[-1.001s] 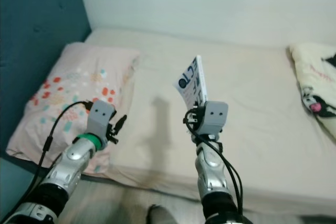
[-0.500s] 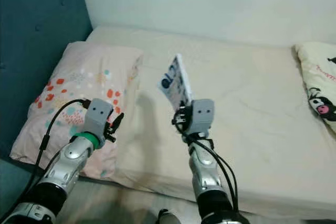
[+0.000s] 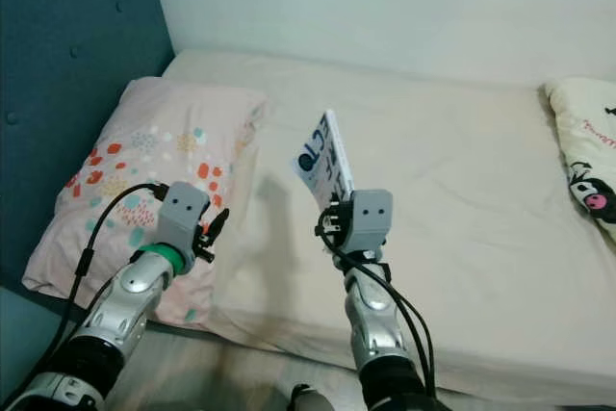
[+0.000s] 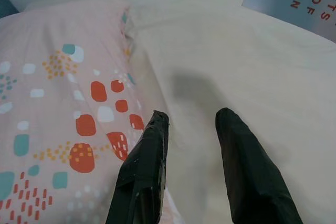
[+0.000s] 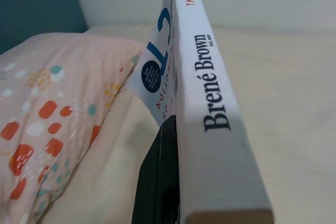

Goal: Clean up the room

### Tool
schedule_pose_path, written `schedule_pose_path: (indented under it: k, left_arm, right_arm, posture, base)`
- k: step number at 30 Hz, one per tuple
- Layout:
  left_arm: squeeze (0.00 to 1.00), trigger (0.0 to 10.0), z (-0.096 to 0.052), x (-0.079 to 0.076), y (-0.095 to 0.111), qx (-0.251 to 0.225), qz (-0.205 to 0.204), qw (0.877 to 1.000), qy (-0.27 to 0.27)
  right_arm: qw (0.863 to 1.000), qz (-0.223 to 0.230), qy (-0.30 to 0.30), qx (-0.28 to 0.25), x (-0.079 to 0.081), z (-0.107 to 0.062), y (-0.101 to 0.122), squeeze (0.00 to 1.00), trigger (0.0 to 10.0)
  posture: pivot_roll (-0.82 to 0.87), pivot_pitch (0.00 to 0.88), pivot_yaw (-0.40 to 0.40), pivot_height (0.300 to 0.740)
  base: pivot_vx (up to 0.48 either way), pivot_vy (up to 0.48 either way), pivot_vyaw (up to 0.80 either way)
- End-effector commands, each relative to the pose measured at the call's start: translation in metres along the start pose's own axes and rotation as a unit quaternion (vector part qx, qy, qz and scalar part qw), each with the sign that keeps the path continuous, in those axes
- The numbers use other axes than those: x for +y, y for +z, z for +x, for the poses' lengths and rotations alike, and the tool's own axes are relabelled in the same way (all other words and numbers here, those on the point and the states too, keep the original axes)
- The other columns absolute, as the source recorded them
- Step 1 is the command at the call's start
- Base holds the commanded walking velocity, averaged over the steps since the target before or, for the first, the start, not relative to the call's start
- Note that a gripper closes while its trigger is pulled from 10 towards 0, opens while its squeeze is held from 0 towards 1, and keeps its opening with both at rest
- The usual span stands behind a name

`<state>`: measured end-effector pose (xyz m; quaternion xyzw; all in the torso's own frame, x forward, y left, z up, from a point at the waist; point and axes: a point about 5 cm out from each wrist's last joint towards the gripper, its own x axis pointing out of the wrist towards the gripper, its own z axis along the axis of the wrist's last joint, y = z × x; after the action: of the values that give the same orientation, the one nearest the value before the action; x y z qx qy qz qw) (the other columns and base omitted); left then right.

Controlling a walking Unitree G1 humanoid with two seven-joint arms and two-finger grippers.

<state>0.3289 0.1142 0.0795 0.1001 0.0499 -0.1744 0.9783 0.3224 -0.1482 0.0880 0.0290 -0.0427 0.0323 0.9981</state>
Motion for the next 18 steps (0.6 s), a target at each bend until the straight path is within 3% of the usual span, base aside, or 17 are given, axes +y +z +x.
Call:
schedule_pose_path:
  k: [1, 18]
  left_arm:
    - [0.00, 10.0, -0.0043, -0.0021, -0.0097, 0.015, 0.002, 1.000, -0.002]
    - [0.00, 10.0, -0.0049, -0.0012, -0.0115, 0.018, 0.004, 1.000, 0.002]
  right_arm:
    - [1.000, 0.006, -0.010, -0.025, -0.0038, 0.0001, 0.0070, 0.00, 10.0]
    - [1.000, 0.013, -0.001, -0.025, -0.0043, 0.0003, 0.0078, 0.00, 10.0]
  posture:
    - [-0.08, 0.062, 0.081, 0.720]
    - [-0.08, 0.062, 0.078, 0.665]
  base:
    - [0.000, 0.000, 0.00]
    - [0.000, 0.000, 0.00]
